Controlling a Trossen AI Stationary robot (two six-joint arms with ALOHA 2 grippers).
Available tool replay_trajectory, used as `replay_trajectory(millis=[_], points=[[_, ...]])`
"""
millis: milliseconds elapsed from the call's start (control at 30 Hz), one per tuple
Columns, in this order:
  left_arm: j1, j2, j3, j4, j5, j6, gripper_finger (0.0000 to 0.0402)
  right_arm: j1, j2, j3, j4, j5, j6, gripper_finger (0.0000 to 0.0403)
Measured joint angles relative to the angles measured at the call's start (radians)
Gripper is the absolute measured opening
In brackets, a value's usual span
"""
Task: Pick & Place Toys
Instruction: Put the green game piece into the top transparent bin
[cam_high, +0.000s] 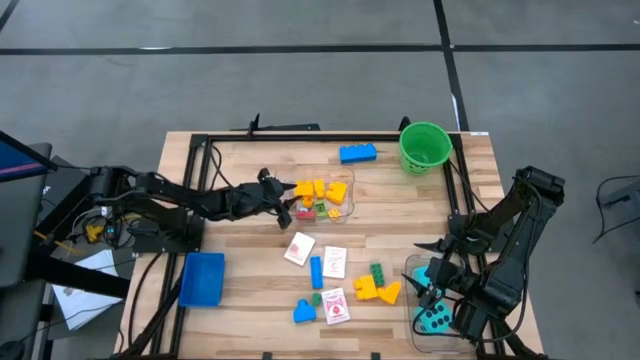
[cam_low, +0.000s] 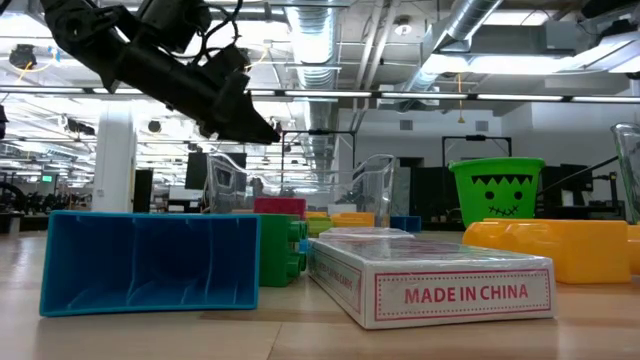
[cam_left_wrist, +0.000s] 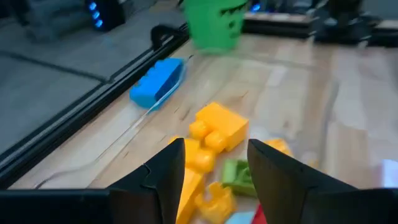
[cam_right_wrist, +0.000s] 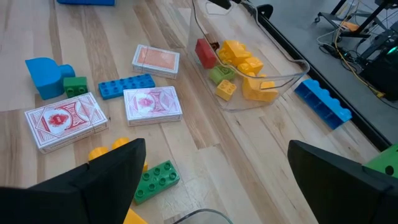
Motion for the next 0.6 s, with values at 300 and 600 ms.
replay_trajectory(millis=[300,600], points=[[-0.181,-0.094,0.0,0.035,0.515,0.086,0.0156,0.0,0.0,0.0,0.004,-0.001,0.0,0.0384],[-0.428,-0.031,-0.002,0.048,0.47,0.05,0.0125,0.0,0.0,0.0,0.01,-0.012,0.0,0.0384]])
